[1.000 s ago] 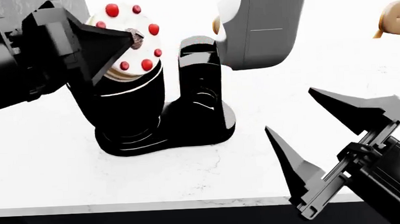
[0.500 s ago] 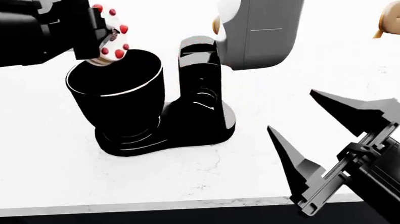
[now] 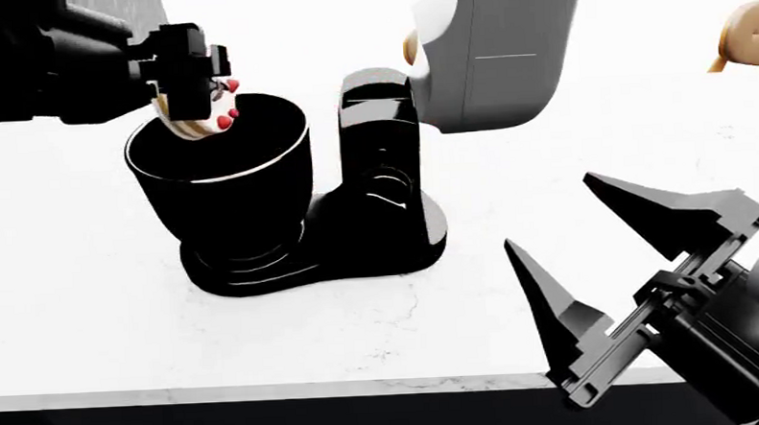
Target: Place the cake in the stand mixer bowl.
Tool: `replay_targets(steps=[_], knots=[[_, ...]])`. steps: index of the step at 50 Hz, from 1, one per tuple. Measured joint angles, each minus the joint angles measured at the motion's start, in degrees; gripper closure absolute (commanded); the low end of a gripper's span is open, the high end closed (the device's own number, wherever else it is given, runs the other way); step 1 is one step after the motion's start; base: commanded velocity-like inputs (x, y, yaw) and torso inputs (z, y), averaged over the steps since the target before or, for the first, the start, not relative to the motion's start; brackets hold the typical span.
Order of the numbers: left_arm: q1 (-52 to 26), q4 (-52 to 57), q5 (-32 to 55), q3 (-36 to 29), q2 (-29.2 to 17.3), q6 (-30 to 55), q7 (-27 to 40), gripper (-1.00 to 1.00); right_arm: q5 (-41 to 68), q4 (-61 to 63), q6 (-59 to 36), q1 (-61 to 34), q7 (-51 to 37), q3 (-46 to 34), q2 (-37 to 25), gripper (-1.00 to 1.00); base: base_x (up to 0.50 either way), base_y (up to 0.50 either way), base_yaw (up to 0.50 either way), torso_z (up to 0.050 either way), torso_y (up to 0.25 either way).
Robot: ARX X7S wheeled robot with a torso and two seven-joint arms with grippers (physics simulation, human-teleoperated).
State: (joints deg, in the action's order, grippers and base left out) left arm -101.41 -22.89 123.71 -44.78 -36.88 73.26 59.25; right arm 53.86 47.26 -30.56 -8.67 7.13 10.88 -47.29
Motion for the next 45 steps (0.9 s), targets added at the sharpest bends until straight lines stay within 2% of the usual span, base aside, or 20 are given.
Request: replay_targets(steps=[15, 45], knots=[[-0.86, -5.87, -7.12, -3.11, 2.79, 1.62, -5.35, 1.00, -0.40, -0.55, 0.51, 0.12, 0.30, -0.45, 0.34, -1.00, 0.00, 0.00, 0.00, 0.000, 0.000], [-5.54, -21.50, -26.81, -13.79, 13.20, 1.65, -24.50, 1.00, -0.76, -1.90, 1.46, 0.58, 0.89, -0.73, 0.77, -1.00, 0.00, 0.00, 0.00, 0.000, 0.000]])
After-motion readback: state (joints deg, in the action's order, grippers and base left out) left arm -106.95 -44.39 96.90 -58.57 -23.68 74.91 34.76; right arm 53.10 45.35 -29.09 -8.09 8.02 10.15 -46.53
